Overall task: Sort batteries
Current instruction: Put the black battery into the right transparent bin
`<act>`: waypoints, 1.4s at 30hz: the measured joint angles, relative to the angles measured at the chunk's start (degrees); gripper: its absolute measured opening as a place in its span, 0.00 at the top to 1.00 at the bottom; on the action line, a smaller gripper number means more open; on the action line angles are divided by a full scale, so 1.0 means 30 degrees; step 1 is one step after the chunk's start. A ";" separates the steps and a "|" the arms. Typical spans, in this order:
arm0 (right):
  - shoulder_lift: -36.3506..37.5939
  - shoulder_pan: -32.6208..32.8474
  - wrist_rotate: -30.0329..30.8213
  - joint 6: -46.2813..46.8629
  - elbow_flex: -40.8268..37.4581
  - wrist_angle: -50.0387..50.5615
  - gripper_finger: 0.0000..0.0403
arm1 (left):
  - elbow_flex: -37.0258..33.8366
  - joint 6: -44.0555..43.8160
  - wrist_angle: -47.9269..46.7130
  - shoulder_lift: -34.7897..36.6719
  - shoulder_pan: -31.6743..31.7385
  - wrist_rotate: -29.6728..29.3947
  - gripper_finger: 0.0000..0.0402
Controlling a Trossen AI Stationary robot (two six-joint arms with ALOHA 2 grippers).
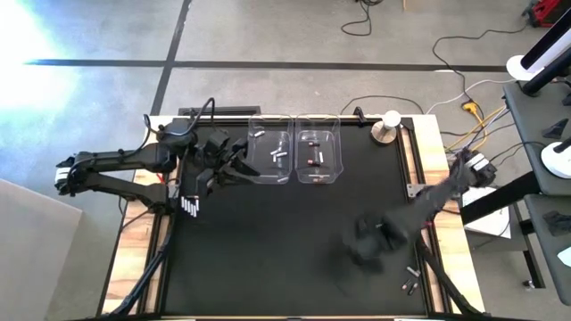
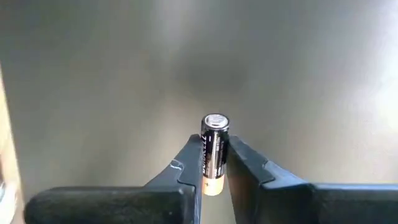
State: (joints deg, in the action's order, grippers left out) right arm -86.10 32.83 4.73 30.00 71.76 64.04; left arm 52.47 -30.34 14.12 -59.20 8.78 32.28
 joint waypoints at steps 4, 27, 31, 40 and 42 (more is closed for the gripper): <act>0.0835 -0.3885 0.2428 -0.2552 0.1389 -0.0262 0.89 | 0.0000 -0.0120 -0.0003 -0.0109 0.0043 -0.0018 0.68; -0.5117 -1.6455 0.0268 -1.2182 0.8041 -0.3128 0.89 | 0.0007 0.2288 -0.5403 0.3307 0.1780 0.0040 0.68; -0.6601 -1.7818 -0.0085 -1.2673 0.8083 -0.3120 0.90 | 0.0007 0.2895 -0.6353 0.3753 0.2681 0.0019 0.68; -0.9892 -2.0412 -0.2572 -1.2474 0.8069 -0.2954 0.89 | 0.0007 0.3483 -0.8786 0.3840 0.5190 0.0023 0.68; -1.0406 -2.0893 -0.2981 -1.2074 0.8069 -0.2990 0.89 | 0.0007 0.3860 -0.9164 0.3840 0.5816 0.0011 0.68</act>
State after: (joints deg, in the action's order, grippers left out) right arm -117.32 -29.85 -4.21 -6.22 95.96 55.07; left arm 52.49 -18.76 -13.37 -47.68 26.22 32.32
